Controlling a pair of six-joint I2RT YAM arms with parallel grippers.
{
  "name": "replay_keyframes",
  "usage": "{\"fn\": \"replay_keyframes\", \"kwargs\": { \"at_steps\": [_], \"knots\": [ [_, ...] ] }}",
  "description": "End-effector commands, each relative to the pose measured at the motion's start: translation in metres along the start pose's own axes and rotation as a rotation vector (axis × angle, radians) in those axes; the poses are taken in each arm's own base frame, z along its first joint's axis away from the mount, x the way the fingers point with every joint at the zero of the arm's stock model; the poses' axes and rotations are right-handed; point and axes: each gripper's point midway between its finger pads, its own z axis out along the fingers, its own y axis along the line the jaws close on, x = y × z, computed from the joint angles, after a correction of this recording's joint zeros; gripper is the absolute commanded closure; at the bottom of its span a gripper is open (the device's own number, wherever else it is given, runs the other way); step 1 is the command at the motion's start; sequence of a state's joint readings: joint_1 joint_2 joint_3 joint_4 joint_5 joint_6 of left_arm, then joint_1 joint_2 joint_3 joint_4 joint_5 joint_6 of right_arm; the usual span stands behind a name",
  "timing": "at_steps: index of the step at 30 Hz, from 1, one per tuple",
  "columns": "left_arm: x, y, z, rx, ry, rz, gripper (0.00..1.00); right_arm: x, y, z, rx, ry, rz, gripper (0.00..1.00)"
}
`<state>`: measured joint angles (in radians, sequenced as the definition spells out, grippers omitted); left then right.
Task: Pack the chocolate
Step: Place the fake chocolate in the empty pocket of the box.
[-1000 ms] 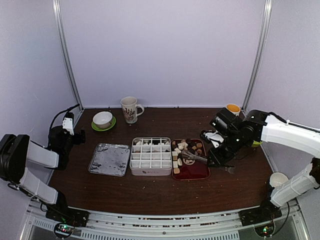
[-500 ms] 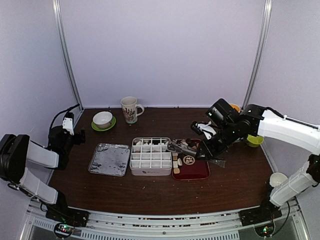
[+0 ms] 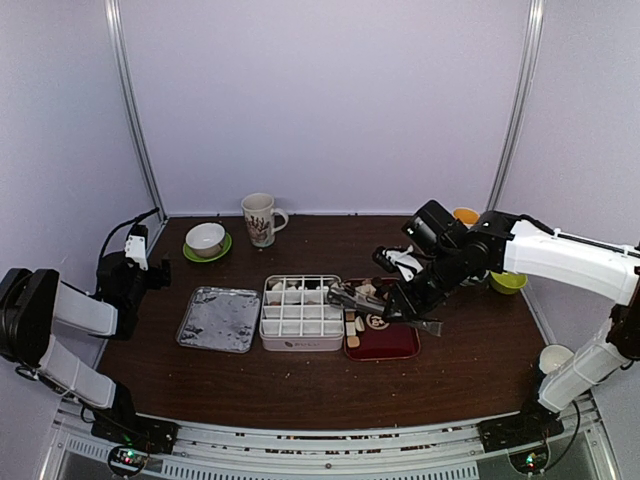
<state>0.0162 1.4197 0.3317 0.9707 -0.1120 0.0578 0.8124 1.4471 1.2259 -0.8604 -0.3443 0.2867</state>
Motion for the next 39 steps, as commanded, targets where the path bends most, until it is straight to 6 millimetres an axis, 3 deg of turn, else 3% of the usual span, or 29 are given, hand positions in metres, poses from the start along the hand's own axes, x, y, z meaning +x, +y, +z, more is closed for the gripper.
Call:
{"fn": "replay_keyframes", "kwargs": {
  "at_steps": [1,18,28,39],
  "knots": [
    [-0.008,0.003,0.000,-0.008,-0.038,-0.012,0.02,-0.014,0.010,-0.005,-0.030,-0.046,-0.027,0.73],
    [-0.007,0.004,0.000,-0.009,-0.037,-0.012,0.02,-0.015,0.013,0.005,-0.037,-0.034,-0.033,0.73],
    [-0.007,0.004,0.000,-0.009,-0.037,-0.012,0.02,-0.008,0.010,0.014,-0.021,-0.012,-0.038,0.67],
    [-0.007,0.003,0.000,-0.009,-0.037,-0.012,0.02,-0.012,0.009,0.006,-0.005,-0.041,-0.042,0.61]
  ]
}}
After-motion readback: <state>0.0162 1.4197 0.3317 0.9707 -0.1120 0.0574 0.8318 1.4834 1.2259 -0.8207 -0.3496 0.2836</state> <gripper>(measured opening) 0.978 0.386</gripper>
